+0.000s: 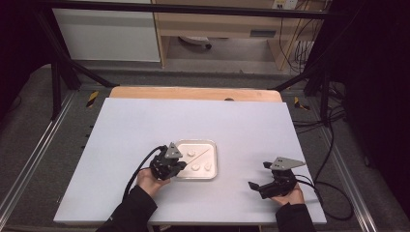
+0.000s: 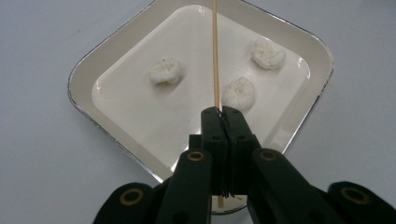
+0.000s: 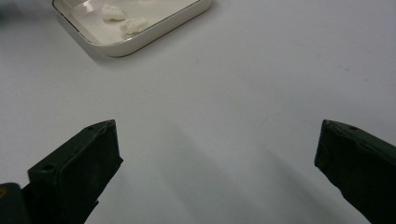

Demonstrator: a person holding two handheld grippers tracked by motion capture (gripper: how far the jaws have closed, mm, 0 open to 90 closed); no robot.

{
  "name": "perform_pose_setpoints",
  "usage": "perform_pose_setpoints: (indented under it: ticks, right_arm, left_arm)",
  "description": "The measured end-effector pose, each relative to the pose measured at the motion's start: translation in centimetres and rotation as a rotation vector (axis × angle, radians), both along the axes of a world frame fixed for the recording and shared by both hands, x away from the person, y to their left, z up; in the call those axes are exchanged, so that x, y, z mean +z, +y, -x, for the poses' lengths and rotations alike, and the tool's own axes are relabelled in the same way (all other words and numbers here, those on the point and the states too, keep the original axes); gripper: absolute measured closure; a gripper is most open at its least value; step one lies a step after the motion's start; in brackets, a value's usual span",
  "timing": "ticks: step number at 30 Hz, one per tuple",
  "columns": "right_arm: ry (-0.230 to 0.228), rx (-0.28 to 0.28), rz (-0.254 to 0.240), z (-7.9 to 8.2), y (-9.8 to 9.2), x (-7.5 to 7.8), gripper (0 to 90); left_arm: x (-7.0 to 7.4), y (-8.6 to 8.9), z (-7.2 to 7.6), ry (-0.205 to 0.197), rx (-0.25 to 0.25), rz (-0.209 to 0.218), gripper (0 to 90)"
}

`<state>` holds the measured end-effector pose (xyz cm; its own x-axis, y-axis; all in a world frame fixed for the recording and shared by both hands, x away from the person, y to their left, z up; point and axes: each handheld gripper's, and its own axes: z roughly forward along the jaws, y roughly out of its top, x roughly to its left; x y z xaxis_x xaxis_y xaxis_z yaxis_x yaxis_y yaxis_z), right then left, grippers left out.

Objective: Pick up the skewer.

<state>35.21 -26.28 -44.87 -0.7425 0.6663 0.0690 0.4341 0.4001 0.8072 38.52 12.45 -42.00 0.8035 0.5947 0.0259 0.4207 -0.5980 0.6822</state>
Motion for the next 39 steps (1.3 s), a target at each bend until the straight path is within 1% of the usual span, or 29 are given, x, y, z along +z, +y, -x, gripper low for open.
perform_pose_setpoints:
  ticks: [5, 8, 9, 10, 14, 15, 16, 17, 18, 19, 22, 23, 25, 28, 31, 32, 34, 38, 39]
  right_arm:
    - [-0.025, 0.016, 0.032, 0.1, 0.7, 0.4, 0.7]
    - [-0.035, 0.026, 0.046, 0.1, 1.2, 0.6, 0.7]
    - [-0.035, 0.026, 0.046, 0.1, 1.2, 0.6, 0.7]
    - [-0.044, 0.035, 0.066, 0.1, 1.5, 0.8, 0.8]
    - [-0.063, 0.056, 0.098, 0.3, 2.3, 1.1, 0.8]
    - [-0.07, 0.061, 0.11, 0.3, 2.5, 1.2, 0.8]
    - [-0.07, 0.061, 0.11, 0.3, 2.5, 1.2, 0.8]
    - [-0.08, 0.07, 0.134, 0.4, 2.9, 1.4, 0.9]
    - [-0.09, 0.077, 0.144, 0.4, 3.1, 1.5, 0.9]
    - [-0.09, 0.077, 0.144, 0.4, 3.1, 1.5, 0.9]
    - [-0.116, 0.093, 0.178, 0.6, 3.8, 1.8, 1.4]
    - [-0.124, 0.095, 0.191, 0.6, 3.9, 1.9, 1.6]
    - [-0.135, 0.104, 0.202, 0.7, 4.2, 2.0, 2.3]
    - [-0.154, 0.114, 0.224, 0.9, 4.5, 2.1, 3.1]
    - [-0.176, 0.125, 0.26, 1.0, 4.9, 2.2, 3.9]
    - [-0.186, 0.134, 0.275, 1.1, 5.0, 2.3, 4.1]
    - [-0.206, 0.148, 0.296, 1.2, 5.2, 2.5, 4.8]
    - [-0.233, 0.163, 0.341, 1.4, 5.8, 2.8, 6.0]
    - [-0.241, 0.168, 0.347, 1.5, 5.9, 2.9, 6.5]
  left_arm:
    - [0.5, -0.1, 0.4, -0.01, -0.013, -0.001, 88.4]
    - [0.8, -0.1, 0.5, -0.004, -0.022, 0.009, 88.4]
    - [1.0, -0.1, 0.6, -0.005, -0.027, 0.003, 88.4]
    - [1.0, -0.1, 0.7, -0.008, -0.028, 0.006, 88.4]
    - [1.4, -0.2, 0.9, -0.011, -0.036, 0.003, 88.4]
    - [1.5, -0.3, 0.9, -0.011, -0.04, -0.003, 88.4]
    - [1.6, -0.3, 1.0, -0.012, -0.042, -0.001, 88.4]
    - [1.7, -0.4, 1.0, -0.01, -0.047, -0.003, 88.4]
    - [1.8, -0.5, 1.1, -0.014, -0.049, -0.002, 88.4]
    - [1.9, -0.6, 1.2, -0.013, -0.053, -0.003, 88.4]
    - [2.2, -1.0, 1.4, -0.017, -0.067, -0.011, 88.4]
    - [2.3, -1.3, 1.4, -0.018, -0.078, -0.014, 88.4]
    - [2.4, -1.4, 1.5, -0.019, -0.083, -0.016, 88.4]
    - [2.6, -2.1, 1.8, -0.024, -0.105, -0.027, 88.4]
    - [2.7, -2.4, 1.9, -0.025, -0.114, -0.031, 88.4]
    - [2.8, -2.8, 2.0, -0.027, -0.129, -0.038, 88.4]
    - [2.9, -3.0, 2.1, -0.025, -0.137, -0.043, 88.4]
    - [3.1, -3.9, 2.3, -0.031, -0.164, -0.053, 88.4]
    - [3.2, -4.3, 2.4, -0.029, -0.178, -0.057, 88.4]
